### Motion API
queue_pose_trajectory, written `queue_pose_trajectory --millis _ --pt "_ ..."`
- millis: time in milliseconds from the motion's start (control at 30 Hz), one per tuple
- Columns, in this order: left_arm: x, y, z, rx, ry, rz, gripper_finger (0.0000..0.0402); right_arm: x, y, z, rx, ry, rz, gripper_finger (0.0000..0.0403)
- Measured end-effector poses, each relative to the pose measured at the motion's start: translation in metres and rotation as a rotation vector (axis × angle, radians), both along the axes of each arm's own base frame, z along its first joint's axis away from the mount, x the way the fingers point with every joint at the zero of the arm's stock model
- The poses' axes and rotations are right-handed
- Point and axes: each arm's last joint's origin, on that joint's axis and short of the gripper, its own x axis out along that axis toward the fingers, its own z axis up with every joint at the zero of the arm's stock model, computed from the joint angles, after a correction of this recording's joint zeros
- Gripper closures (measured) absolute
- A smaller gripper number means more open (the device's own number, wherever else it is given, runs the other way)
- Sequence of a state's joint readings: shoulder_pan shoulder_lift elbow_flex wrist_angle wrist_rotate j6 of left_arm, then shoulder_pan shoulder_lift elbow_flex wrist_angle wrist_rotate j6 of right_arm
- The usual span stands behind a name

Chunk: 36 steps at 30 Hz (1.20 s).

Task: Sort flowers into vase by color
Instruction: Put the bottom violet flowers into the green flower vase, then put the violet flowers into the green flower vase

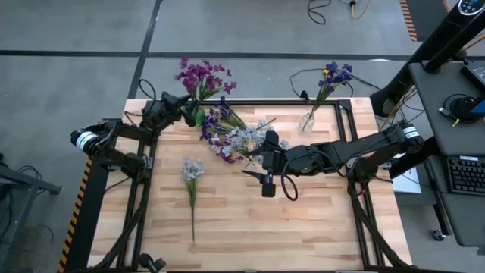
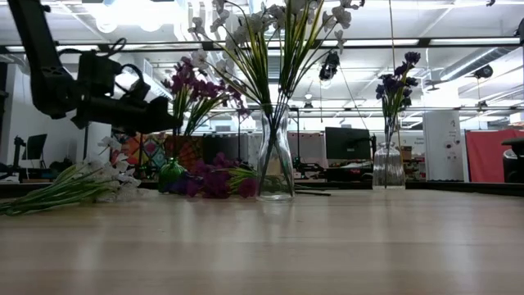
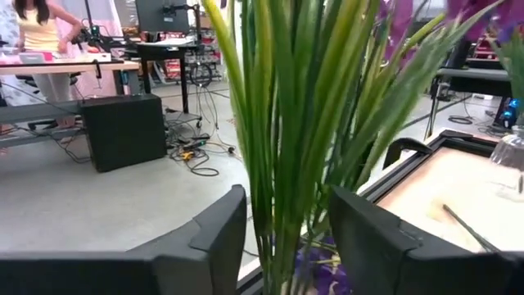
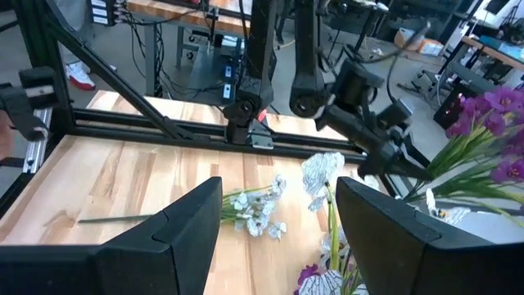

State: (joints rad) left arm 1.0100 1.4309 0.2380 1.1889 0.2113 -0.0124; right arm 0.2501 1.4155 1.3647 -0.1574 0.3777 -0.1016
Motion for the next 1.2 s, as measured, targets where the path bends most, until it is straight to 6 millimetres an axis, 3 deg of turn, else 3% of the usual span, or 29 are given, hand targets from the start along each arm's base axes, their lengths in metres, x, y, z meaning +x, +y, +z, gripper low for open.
queue_pose_trajectory --millis 333,633,767,900,1033,1200 --pt "-0.019 -0.050 0.008 0.003 -0.156 -0.076 0.0230 -0.005 -0.001 0.002 0.020 0.008 -0.005 0.0170" --pt "0.011 -0.110 0.027 -0.004 -0.301 -0.351 0.0231 -0.007 0.004 0.004 0.012 0.010 0.022 0.0170" --pt "0.028 -0.130 0.035 -0.059 -0.170 -0.277 0.0231 -0.011 0.009 0.001 0.020 0.045 0.036 0.0170" --pt "0.039 -0.151 0.054 -0.177 0.068 -0.195 0.0231 -0.023 0.014 0.003 0.051 0.085 0.045 0.0170" --pt "0.026 -0.169 0.078 -0.318 0.313 -0.001 0.0231 -0.035 0.018 0.005 0.084 0.130 0.049 0.0170" --pt "0.001 -0.187 0.107 -0.512 0.397 0.075 0.0231 -0.044 0.023 0.004 0.104 0.169 0.059 0.0170"
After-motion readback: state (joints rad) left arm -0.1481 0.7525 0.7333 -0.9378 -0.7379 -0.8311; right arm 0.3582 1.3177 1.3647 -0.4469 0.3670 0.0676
